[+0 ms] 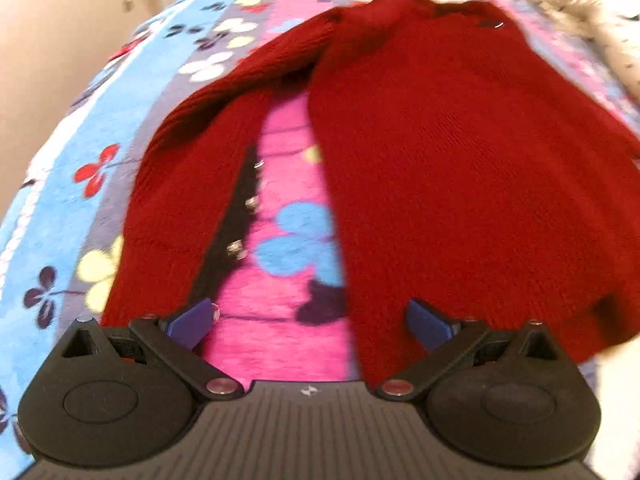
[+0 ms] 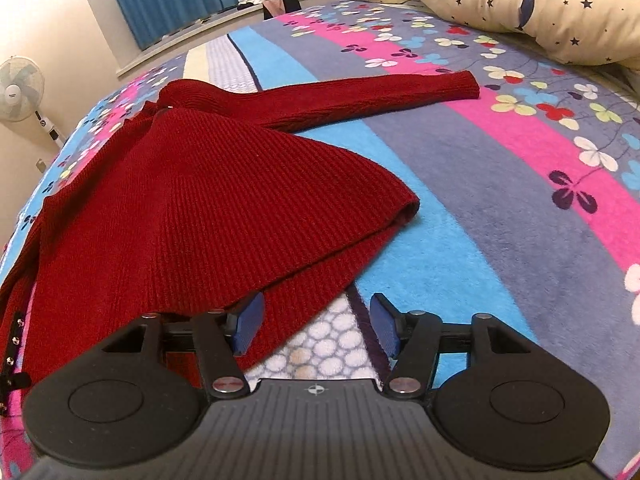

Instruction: Fold small clothes

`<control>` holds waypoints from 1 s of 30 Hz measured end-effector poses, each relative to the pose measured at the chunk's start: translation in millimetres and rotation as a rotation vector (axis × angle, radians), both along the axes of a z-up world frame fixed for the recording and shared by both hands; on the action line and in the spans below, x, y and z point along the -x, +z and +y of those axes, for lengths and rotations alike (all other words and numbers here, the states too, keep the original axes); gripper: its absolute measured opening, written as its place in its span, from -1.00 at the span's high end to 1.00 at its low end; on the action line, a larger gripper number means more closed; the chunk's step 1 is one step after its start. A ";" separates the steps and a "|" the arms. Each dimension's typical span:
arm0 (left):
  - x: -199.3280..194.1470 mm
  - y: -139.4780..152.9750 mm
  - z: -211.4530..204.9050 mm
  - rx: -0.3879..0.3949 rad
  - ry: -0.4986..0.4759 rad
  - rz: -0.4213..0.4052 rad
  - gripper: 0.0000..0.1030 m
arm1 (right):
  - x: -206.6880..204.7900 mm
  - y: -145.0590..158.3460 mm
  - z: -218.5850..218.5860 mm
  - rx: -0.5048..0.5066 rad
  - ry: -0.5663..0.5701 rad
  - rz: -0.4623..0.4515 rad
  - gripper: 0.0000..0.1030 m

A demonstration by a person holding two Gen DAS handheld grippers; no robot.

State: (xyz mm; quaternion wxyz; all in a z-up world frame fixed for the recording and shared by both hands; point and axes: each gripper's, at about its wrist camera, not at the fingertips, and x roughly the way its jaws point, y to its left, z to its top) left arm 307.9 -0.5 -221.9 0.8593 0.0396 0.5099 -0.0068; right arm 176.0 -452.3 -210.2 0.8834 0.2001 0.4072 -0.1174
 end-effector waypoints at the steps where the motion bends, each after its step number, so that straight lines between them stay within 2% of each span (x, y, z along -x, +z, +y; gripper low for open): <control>1: 2.3 0.2 -0.4 0.002 -0.006 0.007 -0.99 | 0.1 -2.0 0.0 0.004 -0.002 0.005 -0.24; 5: 17.3 2.3 -13.1 0.019 -0.060 -0.002 -0.99 | 1.0 -9.3 -1.3 0.056 -0.011 0.018 -0.25; 10: 31.7 7.6 -29.4 0.122 -0.166 -0.015 -0.99 | -6.6 -16.4 -10.4 0.125 -0.041 0.012 -0.28; 14: 30.3 -7.5 -53.8 0.094 -0.262 0.056 -0.99 | -33.5 -32.3 -16.3 0.303 -0.036 0.048 -0.36; 16: 24.5 -12.8 -57.5 0.069 -0.244 0.049 -0.99 | -44.7 -40.5 -19.4 0.348 -0.024 0.057 -0.40; 20: 6.5 -6.6 -43.0 0.136 -0.119 0.041 -0.99 | -66.6 -40.5 -35.2 0.358 -0.047 0.019 -0.52; 22: -3.6 -4.4 -29.4 0.138 -0.057 0.034 -0.99 | -78.1 -34.1 -52.3 0.329 -0.108 0.007 -0.51; 26: -15.0 -6.1 3.1 0.139 0.070 0.042 -0.99 | -89.7 -27.4 -86.6 0.199 -0.236 -0.017 -0.51; 29: -14.0 -0.5 11.7 0.179 0.074 0.040 -0.99 | -88.2 -30.4 -92.7 0.152 -0.239 -0.003 -0.51; 30: -13.1 2.3 10.0 0.197 0.046 0.038 -0.99 | -84.3 -31.2 -91.8 0.146 -0.239 -0.005 -0.51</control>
